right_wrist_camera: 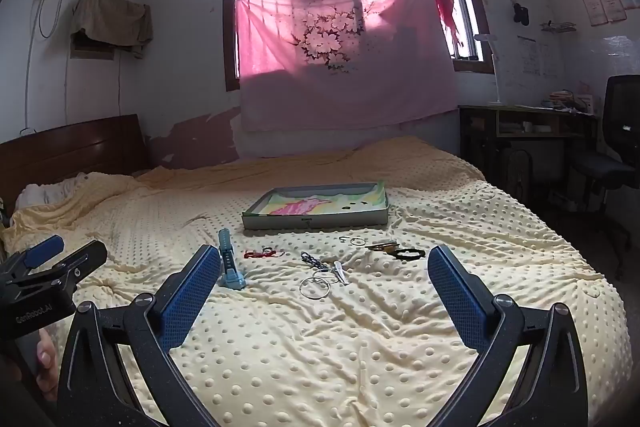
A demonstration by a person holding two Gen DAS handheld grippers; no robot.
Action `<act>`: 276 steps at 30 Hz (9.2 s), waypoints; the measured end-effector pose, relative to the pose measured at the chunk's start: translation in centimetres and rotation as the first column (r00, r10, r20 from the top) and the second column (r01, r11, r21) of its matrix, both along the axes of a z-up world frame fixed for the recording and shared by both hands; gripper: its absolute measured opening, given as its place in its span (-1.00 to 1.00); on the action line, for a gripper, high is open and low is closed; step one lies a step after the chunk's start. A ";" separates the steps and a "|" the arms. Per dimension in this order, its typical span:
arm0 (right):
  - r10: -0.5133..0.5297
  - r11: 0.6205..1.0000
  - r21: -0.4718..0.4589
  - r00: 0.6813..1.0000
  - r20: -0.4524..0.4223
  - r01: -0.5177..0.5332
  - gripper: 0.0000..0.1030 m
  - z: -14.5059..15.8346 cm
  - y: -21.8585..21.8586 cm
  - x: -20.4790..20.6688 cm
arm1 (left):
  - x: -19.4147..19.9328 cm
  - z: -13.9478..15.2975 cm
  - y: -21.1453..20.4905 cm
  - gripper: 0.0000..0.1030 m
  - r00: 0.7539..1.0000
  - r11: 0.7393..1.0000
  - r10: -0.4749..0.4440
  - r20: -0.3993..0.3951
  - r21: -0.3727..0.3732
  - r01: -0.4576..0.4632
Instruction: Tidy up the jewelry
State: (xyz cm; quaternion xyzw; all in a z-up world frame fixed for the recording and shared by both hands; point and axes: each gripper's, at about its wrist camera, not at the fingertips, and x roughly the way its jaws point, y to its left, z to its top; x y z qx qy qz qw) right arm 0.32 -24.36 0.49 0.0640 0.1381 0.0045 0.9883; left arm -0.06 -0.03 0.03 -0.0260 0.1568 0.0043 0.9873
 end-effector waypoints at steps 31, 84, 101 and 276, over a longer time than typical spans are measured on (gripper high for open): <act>0.000 1.000 0.000 1.000 -0.002 0.000 0.98 0.0 0.2 0.0 | 0.0 0.2 0.1 1.00 1.000 1.000 0.000 -0.005 -0.015 0.000; 0.000 1.000 0.003 1.000 0.002 0.000 0.98 0.1 0.2 -0.2 | -0.1 0.2 0.1 1.00 1.000 1.000 0.000 0.003 -0.013 0.000; 0.000 1.000 0.001 1.000 0.002 0.000 0.98 0.7 0.1 -0.5 | -0.1 0.5 0.3 1.00 1.000 1.000 0.003 -0.003 -0.015 -0.003; 0.291 0.933 0.288 0.926 -0.242 -0.218 -0.95 -7.9 -1.3 45.1 | 47.1 -8.0 -4.6 -0.92 0.844 0.900 -0.399 -0.358 -0.328 0.286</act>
